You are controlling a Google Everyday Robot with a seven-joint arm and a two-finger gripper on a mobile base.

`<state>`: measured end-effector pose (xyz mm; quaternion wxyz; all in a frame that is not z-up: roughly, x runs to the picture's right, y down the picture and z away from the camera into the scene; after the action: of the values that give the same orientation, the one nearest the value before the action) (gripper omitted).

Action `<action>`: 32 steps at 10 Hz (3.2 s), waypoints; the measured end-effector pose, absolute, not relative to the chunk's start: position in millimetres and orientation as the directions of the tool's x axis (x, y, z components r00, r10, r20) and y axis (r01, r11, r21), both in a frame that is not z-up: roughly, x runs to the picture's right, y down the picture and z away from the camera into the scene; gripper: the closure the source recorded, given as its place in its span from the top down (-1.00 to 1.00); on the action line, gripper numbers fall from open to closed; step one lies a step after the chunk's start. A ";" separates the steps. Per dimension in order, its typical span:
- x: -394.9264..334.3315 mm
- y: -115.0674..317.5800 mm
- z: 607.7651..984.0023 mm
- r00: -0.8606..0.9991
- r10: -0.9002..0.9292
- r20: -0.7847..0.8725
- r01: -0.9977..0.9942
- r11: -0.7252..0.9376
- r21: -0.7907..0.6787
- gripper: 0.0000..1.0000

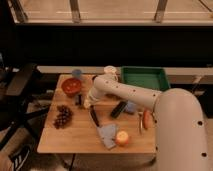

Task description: Wipe table surface with brush

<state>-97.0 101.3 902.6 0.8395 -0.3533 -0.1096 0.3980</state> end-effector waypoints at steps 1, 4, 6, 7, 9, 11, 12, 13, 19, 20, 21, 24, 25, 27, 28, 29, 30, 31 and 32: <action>-94.8 109.1 900.1 0.649 0.752 -0.115 -0.600 0.413 -0.685 -1.00; -63.5 122.8 894.8 0.618 0.768 -0.169 -0.647 0.373 -0.665 -1.00; -19.3 115.1 893.7 0.607 0.774 -0.180 -0.674 0.381 -0.633 -1.00; -9.8 109.9 893.8 0.612 0.772 -0.171 -0.671 0.393 -0.629 -1.00; -1.4 97.7 895.6 0.632 0.762 -0.138 -0.649 0.424 -0.631 -1.00; -13.7 90.6 897.9 0.653 0.750 -0.103 -0.616 0.447 -0.649 -1.00; -30.0 89.8 898.8 0.664 0.743 -0.085 -0.592 0.452 -0.667 -1.00; -49.2 93.0 899.5 0.672 0.737 -0.075 -0.569 0.450 -0.688 -1.00; -125.8 116.9 896.3 0.649 0.752 -0.116 -0.580 0.391 -0.714 -1.00; -122.5 116.5 896.2 0.643 0.756 -0.125 -0.594 0.388 -0.705 -1.00; -112.3 113.7 897.2 0.636 0.760 -0.133 -0.612 0.391 -0.687 -1.00; -61.1 88.0 904.9 0.637 0.762 -0.118 -0.634 0.431 -0.642 -1.00; -42.2 77.8 906.8 0.643 0.759 -0.103 -0.631 0.448 -0.634 -1.00; -29.4 64.6 908.3 0.660 0.748 -0.069 -0.611 0.480 -0.629 -1.00; -29.4 59.9 908.8 0.670 0.741 -0.052 -0.597 0.495 -0.631 -1.00; -36.3 54.6 908.5 0.682 0.731 -0.030 -0.577 0.512 -0.636 -1.00; -45.2 53.2 908.3 0.690 0.723 -0.017 -0.562 0.521 -0.643 -1.00; -64.8 53.1 907.3 0.702 0.713 0.001 -0.538 0.530 -0.656 -1.00; -85.7 56.0 906.0 0.709 0.705 0.010 -0.521 0.533 -0.667 -1.00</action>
<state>-85.7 56.0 906.0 0.8642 -0.3282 -0.1402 0.3547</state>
